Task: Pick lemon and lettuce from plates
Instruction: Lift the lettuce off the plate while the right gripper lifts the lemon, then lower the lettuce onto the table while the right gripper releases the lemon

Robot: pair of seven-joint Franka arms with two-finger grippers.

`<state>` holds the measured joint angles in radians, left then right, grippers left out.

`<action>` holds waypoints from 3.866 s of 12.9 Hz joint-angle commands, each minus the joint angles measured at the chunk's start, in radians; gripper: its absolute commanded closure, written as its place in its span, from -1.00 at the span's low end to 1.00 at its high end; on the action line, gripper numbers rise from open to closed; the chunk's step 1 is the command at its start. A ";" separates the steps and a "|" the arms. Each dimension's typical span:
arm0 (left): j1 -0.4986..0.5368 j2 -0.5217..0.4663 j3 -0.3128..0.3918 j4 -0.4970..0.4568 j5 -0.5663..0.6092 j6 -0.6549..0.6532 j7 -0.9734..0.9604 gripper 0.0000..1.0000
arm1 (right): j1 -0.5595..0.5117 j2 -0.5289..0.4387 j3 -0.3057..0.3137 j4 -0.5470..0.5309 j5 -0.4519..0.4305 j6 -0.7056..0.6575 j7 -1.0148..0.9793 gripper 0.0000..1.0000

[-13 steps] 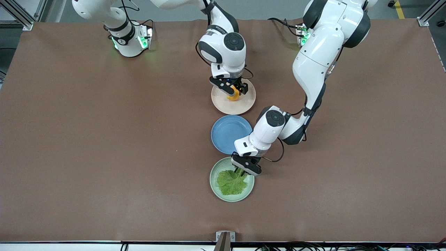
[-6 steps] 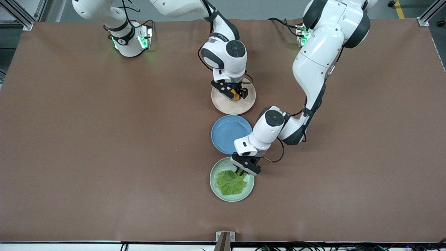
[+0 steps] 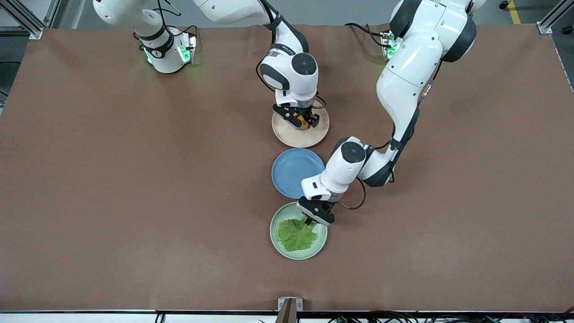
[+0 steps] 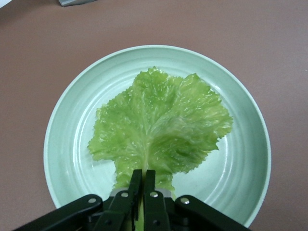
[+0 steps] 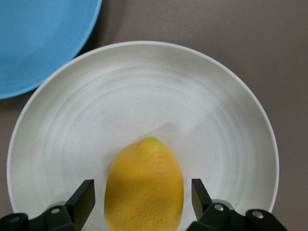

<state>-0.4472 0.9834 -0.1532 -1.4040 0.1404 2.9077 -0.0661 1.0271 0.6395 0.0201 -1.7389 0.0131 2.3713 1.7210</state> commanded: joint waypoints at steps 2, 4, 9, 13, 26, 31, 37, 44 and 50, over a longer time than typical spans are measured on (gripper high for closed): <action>-0.005 -0.005 0.006 0.013 0.019 0.007 0.005 0.98 | 0.010 0.005 -0.008 0.009 -0.021 -0.007 0.028 0.49; -0.004 -0.015 0.007 0.014 0.019 0.005 0.005 0.99 | -0.008 -0.010 -0.009 0.009 -0.021 -0.021 0.002 0.94; 0.022 -0.106 0.004 0.002 0.019 -0.131 0.005 0.99 | -0.209 -0.202 -0.009 -0.002 -0.021 -0.214 -0.402 0.97; 0.096 -0.234 -0.008 -0.010 0.019 -0.358 0.022 0.99 | -0.473 -0.256 -0.006 -0.007 -0.013 -0.238 -0.812 0.97; 0.596 -0.373 -0.042 -0.274 0.016 -0.424 0.670 1.00 | -1.038 -0.124 -0.005 -0.094 -0.001 -0.077 -1.741 0.95; 0.651 -0.350 -0.045 -0.323 -0.004 -0.423 0.677 1.00 | -1.023 -0.038 0.001 -0.088 -0.001 0.034 -1.778 0.94; 0.653 -0.342 -0.091 -0.348 -0.051 -0.418 0.680 0.97 | -0.996 -0.035 0.001 -0.086 -0.001 0.034 -1.779 0.94; 0.740 -0.400 -0.105 -0.450 -0.059 -0.482 0.701 0.97 | -0.969 -0.037 0.000 -0.088 -0.001 0.019 -1.776 0.33; 0.743 -0.411 -0.143 -0.448 -0.061 -0.529 0.658 0.26 | -0.972 -0.070 -0.002 -0.010 -0.002 -0.102 -1.765 -1.00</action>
<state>0.2900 0.6011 -0.2821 -1.8249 0.0985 2.3895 0.6086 0.0590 0.6043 0.0199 -1.7817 0.0040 2.3492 -0.0458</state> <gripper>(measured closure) 0.916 0.000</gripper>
